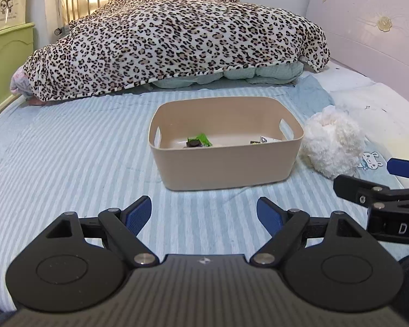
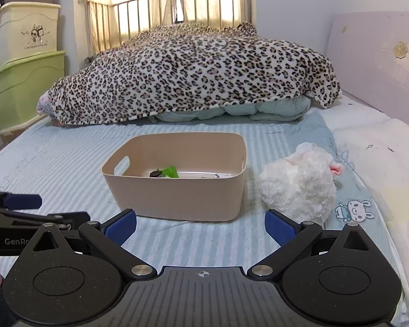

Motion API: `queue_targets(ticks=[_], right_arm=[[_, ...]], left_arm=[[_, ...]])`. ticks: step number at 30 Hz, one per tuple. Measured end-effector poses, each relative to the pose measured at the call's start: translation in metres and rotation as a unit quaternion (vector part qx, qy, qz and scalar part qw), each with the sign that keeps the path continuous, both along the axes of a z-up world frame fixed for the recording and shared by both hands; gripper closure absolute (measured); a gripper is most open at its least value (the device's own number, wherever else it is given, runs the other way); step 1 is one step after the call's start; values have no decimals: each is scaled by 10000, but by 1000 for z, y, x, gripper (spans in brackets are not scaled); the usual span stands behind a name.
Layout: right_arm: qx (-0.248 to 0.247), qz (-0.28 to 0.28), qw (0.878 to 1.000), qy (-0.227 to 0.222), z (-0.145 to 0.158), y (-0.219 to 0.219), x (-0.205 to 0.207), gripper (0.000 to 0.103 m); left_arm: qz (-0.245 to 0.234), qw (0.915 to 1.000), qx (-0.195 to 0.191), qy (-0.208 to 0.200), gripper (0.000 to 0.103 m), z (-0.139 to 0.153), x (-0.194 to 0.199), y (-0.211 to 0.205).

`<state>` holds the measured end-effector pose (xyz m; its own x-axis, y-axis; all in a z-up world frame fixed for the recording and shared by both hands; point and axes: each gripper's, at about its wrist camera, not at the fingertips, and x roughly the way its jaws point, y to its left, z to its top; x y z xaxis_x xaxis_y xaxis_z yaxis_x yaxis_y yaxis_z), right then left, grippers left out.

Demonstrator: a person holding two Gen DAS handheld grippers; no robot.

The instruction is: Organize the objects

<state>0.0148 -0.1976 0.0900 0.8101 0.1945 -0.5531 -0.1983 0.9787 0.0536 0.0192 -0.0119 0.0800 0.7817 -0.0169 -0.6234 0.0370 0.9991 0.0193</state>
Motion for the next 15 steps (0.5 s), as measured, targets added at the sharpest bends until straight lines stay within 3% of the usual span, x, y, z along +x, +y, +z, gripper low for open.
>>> queue_targets(ticks=[15], right_arm=[[2, 58, 9999, 99, -4, -6, -38, 1]], left_arm=[[-100, 9999, -89, 42, 18, -7, -44, 6]])
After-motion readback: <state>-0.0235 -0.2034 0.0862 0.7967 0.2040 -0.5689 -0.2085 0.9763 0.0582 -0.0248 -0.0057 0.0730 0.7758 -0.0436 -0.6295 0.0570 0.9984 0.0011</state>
